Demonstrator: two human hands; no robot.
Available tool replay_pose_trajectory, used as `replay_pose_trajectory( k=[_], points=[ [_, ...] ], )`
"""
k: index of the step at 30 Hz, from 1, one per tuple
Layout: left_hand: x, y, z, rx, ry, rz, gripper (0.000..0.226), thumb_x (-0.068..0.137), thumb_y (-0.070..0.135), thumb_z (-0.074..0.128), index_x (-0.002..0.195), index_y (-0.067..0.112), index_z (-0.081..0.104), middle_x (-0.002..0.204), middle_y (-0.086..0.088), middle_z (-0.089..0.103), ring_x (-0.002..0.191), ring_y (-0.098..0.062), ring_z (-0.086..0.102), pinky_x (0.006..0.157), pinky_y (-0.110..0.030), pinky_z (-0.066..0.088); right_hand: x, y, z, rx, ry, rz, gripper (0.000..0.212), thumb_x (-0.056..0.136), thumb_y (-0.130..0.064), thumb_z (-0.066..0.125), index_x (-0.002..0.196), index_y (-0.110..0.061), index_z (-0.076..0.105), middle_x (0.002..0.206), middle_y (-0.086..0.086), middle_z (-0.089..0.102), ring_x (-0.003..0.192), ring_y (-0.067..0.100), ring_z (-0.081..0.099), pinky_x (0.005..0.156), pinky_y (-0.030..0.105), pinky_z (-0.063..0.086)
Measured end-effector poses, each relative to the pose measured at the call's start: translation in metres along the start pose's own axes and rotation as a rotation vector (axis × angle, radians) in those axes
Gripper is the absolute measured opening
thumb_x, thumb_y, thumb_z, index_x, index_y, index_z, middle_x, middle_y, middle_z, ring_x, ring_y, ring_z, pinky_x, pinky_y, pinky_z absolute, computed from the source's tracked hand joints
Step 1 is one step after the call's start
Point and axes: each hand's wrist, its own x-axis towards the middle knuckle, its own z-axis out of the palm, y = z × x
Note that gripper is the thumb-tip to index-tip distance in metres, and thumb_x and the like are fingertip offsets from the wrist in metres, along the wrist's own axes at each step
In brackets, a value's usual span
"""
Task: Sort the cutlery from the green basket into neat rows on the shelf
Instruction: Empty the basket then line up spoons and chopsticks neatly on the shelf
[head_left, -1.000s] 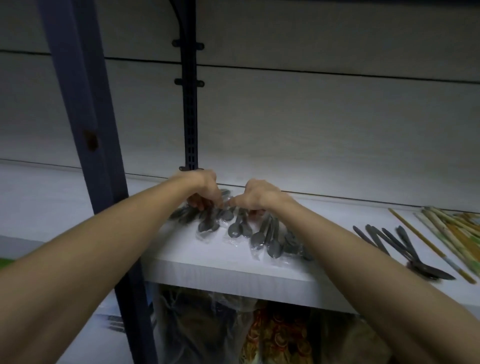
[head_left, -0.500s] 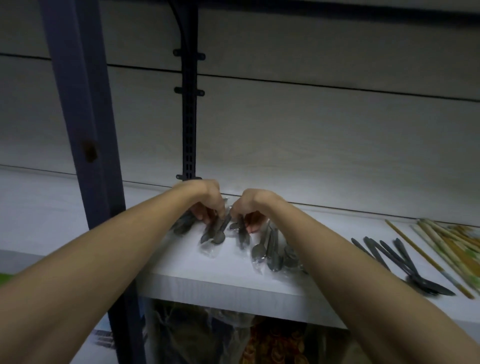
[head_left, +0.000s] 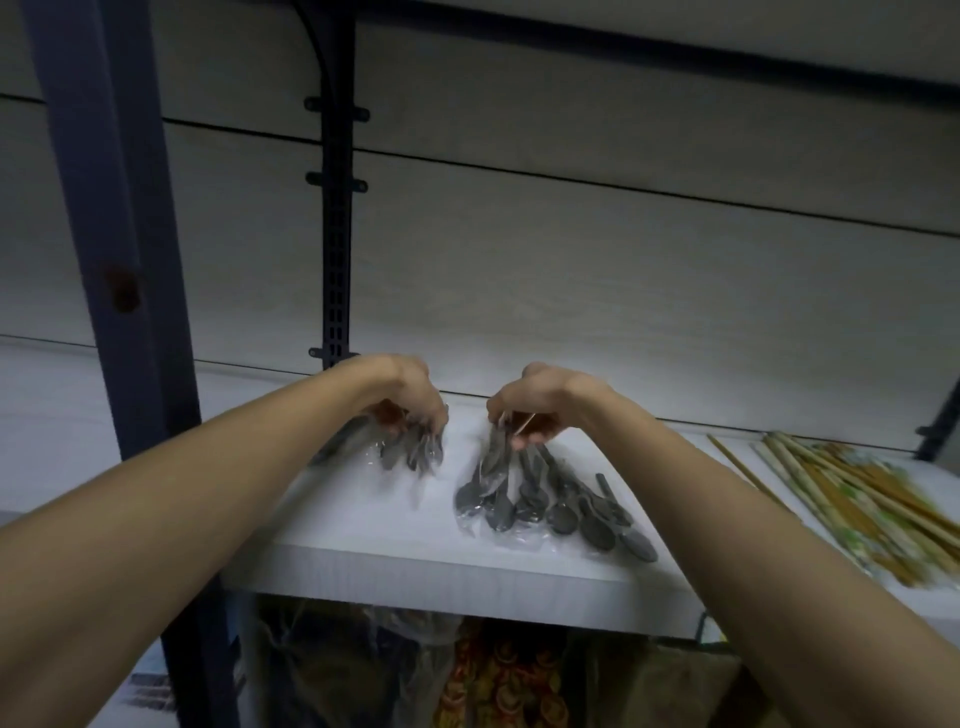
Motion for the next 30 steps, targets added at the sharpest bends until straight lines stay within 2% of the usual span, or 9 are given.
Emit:
replay_pose_trajectory(
  k=[5,8,12,17,20,22,24,28,30],
  points=[
    [-0.009,0.030,0.009,-0.122,0.004,0.098,0.015,0.085,0.018,0.076,0.082,0.008,0.064,0.052,-0.001,0.063,0.036,-0.013,0.051,0.039,-0.017,0.040,-0.014,0.021,-0.023,-0.046,-0.005,0.081,0.031,0.091,-0.030,0.070,0.103,-0.002,0.068,0.094,0.014,0.078,0.070,0.022,0.067,0.053,0.024,0.048],
    [-0.010,0.041,0.017,-0.186,-0.040,0.126,0.024,0.087,0.022,0.077,0.098,0.003,0.069,0.066,-0.006,0.069,0.046,-0.015,0.055,0.044,-0.020,0.044,-0.017,0.032,-0.026,-0.093,0.048,0.105,0.031,0.092,-0.030,0.070,0.106,-0.002,0.067,0.090,0.011,0.079,0.062,0.018,0.068,0.052,0.022,0.046],
    [-0.008,0.042,0.019,-0.261,-0.042,0.123,0.046,0.087,0.034,0.079,0.114,0.000,0.062,0.095,-0.009,0.075,0.052,-0.017,0.064,0.055,-0.027,0.056,-0.012,0.040,-0.021,-0.159,0.258,0.044,0.025,0.090,-0.032,0.069,0.090,-0.007,0.066,0.081,0.004,0.076,0.054,0.014,0.067,0.048,0.022,0.042],
    [-0.007,0.022,0.008,-0.425,0.073,0.096,0.034,0.096,0.026,0.070,0.112,-0.003,0.062,0.086,-0.014,0.077,0.050,-0.019,0.069,0.053,-0.028,0.061,-0.007,0.021,-0.002,-0.267,0.412,-0.095,0.025,0.088,-0.035,0.063,0.084,-0.011,0.070,0.075,0.001,0.073,0.065,0.015,0.070,0.062,0.026,0.053],
    [-0.003,-0.004,-0.004,-0.280,0.211,0.066,0.026,0.094,0.028,0.069,0.099,0.003,0.072,0.080,-0.008,0.078,0.066,-0.022,0.075,0.070,-0.035,0.064,0.004,0.004,0.015,-0.258,0.395,-0.174,0.027,0.084,-0.037,0.065,0.085,-0.012,0.074,0.081,0.005,0.075,0.077,0.024,0.072,0.079,0.035,0.060],
    [-0.003,-0.021,-0.011,-0.024,0.374,0.020,0.025,0.090,0.036,0.069,0.093,0.012,0.076,0.084,-0.003,0.077,0.077,-0.022,0.073,0.073,-0.034,0.060,0.010,-0.008,0.028,-0.286,0.364,-0.228,0.026,0.084,-0.036,0.066,0.089,-0.012,0.076,0.084,0.006,0.075,0.082,0.025,0.071,0.079,0.032,0.059],
    [-0.007,-0.035,-0.014,0.212,0.461,-0.057,0.029,0.086,0.040,0.067,0.102,0.017,0.074,0.094,-0.001,0.072,0.088,-0.023,0.067,0.071,-0.029,0.050,0.016,-0.018,0.040,-0.318,0.316,-0.264,0.024,0.084,-0.033,0.067,0.092,-0.013,0.077,0.087,0.006,0.075,0.084,0.025,0.070,0.077,0.030,0.057],
    [0.002,-0.049,-0.015,0.218,0.196,-0.194,0.072,0.080,0.054,0.078,0.135,0.012,0.055,0.133,-0.010,0.059,0.118,-0.031,0.058,0.095,-0.037,0.050,0.031,-0.030,0.058,-0.388,0.181,-0.299,0.019,0.081,-0.031,0.071,0.092,-0.018,0.079,0.086,0.000,0.075,0.084,0.019,0.070,0.081,0.031,0.059],
    [0.003,-0.049,-0.013,0.193,0.113,-0.215,0.080,0.081,0.054,0.078,0.142,0.010,0.050,0.143,-0.009,0.053,0.126,-0.031,0.055,0.100,-0.039,0.048,0.038,-0.031,0.063,-0.390,0.135,-0.317,0.017,0.079,-0.031,0.074,0.092,-0.021,0.079,0.090,-0.003,0.076,0.087,0.017,0.070,0.085,0.033,0.059]
  ],
)
